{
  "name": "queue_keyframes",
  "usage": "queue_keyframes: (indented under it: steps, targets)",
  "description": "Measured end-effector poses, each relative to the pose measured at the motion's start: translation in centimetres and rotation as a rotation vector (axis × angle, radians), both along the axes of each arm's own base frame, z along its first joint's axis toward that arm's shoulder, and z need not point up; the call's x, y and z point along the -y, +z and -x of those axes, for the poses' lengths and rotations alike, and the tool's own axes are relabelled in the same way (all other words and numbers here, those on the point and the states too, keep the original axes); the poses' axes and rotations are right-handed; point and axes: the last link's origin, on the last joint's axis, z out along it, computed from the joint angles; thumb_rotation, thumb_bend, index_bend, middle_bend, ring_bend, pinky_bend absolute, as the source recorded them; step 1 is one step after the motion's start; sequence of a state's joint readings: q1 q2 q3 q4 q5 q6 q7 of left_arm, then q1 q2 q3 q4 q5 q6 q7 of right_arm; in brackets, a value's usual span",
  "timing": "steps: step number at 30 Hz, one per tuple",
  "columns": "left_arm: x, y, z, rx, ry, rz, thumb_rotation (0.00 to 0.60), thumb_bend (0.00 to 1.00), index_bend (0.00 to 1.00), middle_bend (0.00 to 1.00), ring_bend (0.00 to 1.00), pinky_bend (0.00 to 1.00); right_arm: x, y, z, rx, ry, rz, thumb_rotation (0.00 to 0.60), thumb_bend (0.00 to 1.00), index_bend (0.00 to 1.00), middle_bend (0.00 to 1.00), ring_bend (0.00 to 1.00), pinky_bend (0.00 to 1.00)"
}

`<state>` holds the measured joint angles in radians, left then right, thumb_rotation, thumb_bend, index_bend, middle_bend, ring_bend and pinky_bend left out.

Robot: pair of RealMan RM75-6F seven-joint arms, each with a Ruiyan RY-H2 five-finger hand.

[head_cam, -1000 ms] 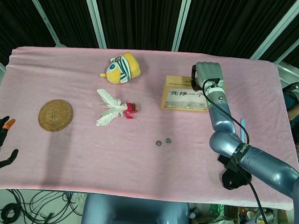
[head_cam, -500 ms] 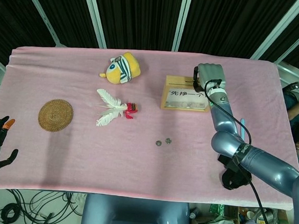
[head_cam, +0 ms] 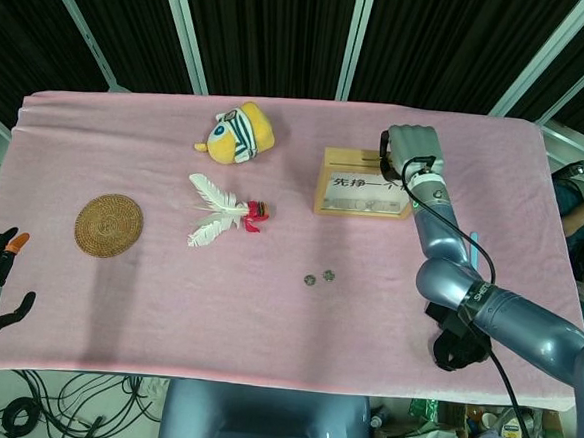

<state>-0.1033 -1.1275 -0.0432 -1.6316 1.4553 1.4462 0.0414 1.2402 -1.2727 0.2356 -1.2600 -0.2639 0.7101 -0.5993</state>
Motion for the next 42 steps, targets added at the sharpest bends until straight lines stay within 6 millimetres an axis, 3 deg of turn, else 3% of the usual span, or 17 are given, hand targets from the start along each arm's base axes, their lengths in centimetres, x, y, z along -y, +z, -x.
queue_keyframes:
  steps: [7,14,19,28,33,36,38,42]
  targets:
    - [0.0,0.0,0.0,0.001,0.001,0.0,0.6,0.36,0.02,0.0,0.0,0.03,-0.1,0.3,0.0,-0.021,0.001,-0.003,0.6,0.4,0.35,0.8,0.85,0.84]
    - [0.1,0.0,0.0,0.003,0.002,0.002,0.6,0.36,0.02,0.0,0.0,0.03,-0.3,0.6,0.1,-0.058,0.006,-0.002,0.6,0.26,0.22,0.8,0.85,0.84]
    - [0.1,0.0,0.0,0.005,0.003,0.001,0.6,0.36,0.02,0.0,0.0,0.03,-0.6,0.5,0.2,-0.095,-0.011,-0.019,0.6,0.22,0.13,0.8,0.85,0.84]
    - [0.1,0.0,0.0,0.009,0.003,0.003,0.6,0.36,0.02,0.0,0.0,0.03,-0.8,1.6,-0.6,-0.009,-0.013,0.017,0.6,0.22,0.13,0.8,0.85,0.84]
    - [0.1,0.0,0.0,0.014,0.002,0.003,0.6,0.36,0.02,0.0,0.0,0.03,-2.6,3.0,-0.6,0.046,0.017,0.056,0.6,0.21,0.13,0.78,0.84,0.84]
    - [0.1,0.0,-0.1,0.016,-0.001,0.004,0.6,0.36,0.02,0.0,0.0,0.03,-4.7,4.0,-0.1,0.079,0.035,0.086,0.6,0.21,0.13,0.68,0.76,0.79]
    - [0.1,0.0,-0.1,0.017,-0.004,0.007,0.6,0.36,0.02,0.0,0.0,0.03,-6.5,4.6,0.5,0.093,0.045,0.102,0.6,0.2,0.13,0.54,0.64,0.66]
    - [0.2,0.0,-0.3,0.016,-0.014,0.009,0.6,0.36,0.02,0.0,0.0,0.03,-12.2,5.7,3.4,0.108,0.047,0.138,0.6,0.18,0.13,0.28,0.39,0.39]
